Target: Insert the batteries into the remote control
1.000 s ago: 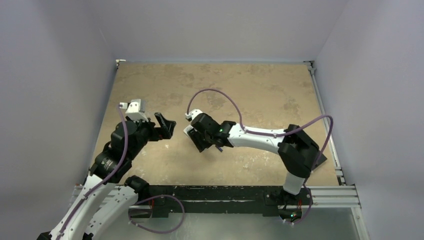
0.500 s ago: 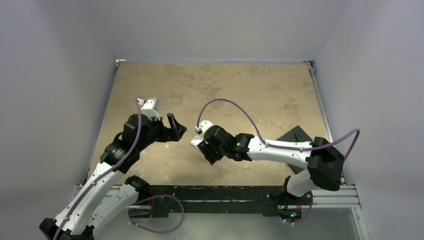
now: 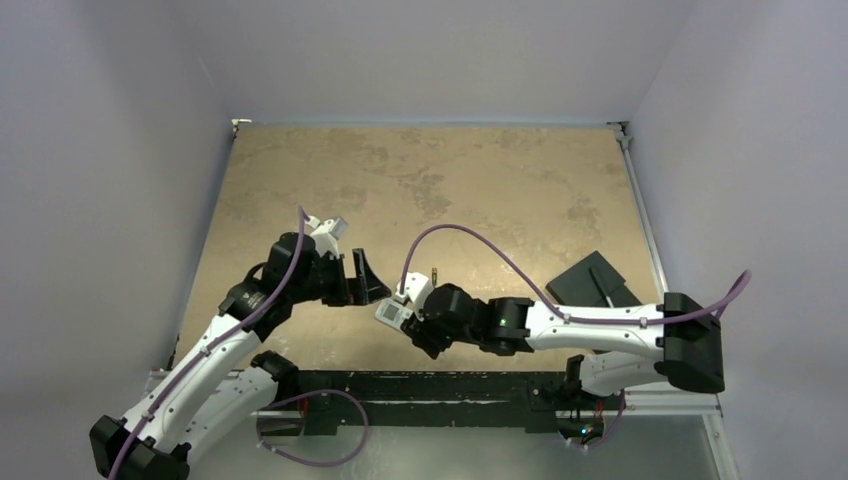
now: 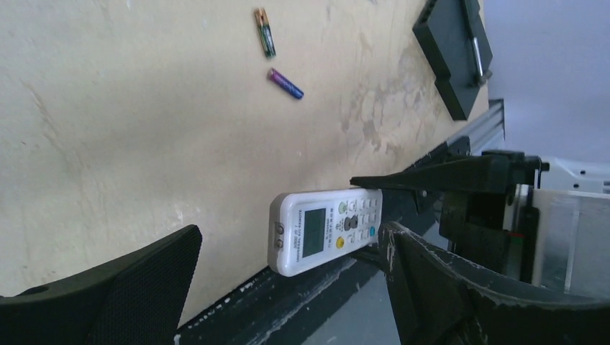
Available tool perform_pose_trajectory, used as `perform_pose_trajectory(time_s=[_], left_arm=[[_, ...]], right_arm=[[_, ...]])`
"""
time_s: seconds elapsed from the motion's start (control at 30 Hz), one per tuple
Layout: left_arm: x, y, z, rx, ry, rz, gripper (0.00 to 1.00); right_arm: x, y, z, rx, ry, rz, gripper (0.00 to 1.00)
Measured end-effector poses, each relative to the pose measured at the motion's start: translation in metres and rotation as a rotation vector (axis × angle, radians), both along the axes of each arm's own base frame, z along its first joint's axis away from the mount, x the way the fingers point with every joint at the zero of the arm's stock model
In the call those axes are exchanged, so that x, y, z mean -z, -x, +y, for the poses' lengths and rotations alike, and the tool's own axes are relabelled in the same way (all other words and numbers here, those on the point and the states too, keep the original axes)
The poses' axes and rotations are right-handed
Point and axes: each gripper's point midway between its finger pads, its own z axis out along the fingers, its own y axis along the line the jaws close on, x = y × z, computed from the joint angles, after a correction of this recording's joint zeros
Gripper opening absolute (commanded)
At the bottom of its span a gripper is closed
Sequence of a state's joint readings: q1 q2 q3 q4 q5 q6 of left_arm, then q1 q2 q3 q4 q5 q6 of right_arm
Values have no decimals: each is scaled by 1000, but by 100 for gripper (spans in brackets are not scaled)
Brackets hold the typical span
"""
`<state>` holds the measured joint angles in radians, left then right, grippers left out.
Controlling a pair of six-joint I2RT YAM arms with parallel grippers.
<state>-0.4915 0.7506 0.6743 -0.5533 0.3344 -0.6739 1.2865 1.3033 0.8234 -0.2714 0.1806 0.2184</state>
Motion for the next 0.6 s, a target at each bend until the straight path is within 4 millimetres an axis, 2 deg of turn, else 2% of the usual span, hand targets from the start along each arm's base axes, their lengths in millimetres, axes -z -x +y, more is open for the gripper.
perform_pose_trajectory(time_s=[0.23, 0.6], left_arm=[[17, 30, -12, 93, 78, 130, 83], [17, 56, -31, 190, 255, 236, 73]], right_arm=[[-8, 10, -5, -57, -35, -51, 0], [-24, 17, -8, -116, -112, -119, 0]])
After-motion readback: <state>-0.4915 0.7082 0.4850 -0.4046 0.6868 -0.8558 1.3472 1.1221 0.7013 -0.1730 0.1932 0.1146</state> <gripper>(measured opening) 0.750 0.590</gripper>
